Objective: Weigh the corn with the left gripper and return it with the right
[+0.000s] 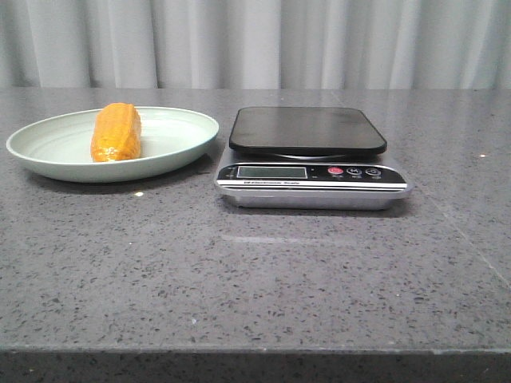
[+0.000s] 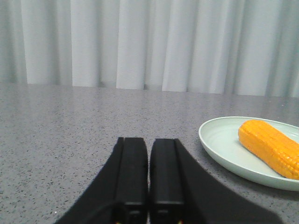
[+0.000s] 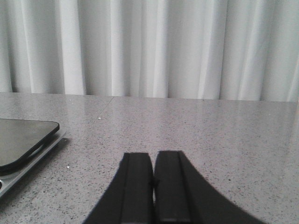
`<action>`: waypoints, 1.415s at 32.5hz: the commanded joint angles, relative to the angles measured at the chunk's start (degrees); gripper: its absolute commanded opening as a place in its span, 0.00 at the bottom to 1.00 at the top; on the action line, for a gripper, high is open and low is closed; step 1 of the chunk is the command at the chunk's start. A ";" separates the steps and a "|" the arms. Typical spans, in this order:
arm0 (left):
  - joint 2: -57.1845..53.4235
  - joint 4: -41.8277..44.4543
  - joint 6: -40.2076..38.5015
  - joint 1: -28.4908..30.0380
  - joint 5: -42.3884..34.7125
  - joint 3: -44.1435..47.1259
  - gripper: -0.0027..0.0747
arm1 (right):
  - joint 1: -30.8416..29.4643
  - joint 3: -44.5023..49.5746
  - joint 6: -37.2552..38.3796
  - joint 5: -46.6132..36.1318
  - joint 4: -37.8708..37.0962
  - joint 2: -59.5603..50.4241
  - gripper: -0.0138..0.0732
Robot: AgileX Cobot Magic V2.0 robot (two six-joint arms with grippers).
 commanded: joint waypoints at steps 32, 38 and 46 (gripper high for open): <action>20.02 -3.15 0.02 -3.30 25.37 -41.25 0.20 | 0.55 -0.34 -0.23 -4.66 0.20 -1.02 0.36; 24.95 -2.95 0.02 -4.31 28.85 -40.41 0.20 | 0.55 -0.34 -0.23 -4.66 0.20 -1.02 0.36; 29.11 -2.85 0.02 -4.44 30.60 -39.13 0.20 | 0.55 -0.34 -0.23 -4.66 0.20 -1.02 0.36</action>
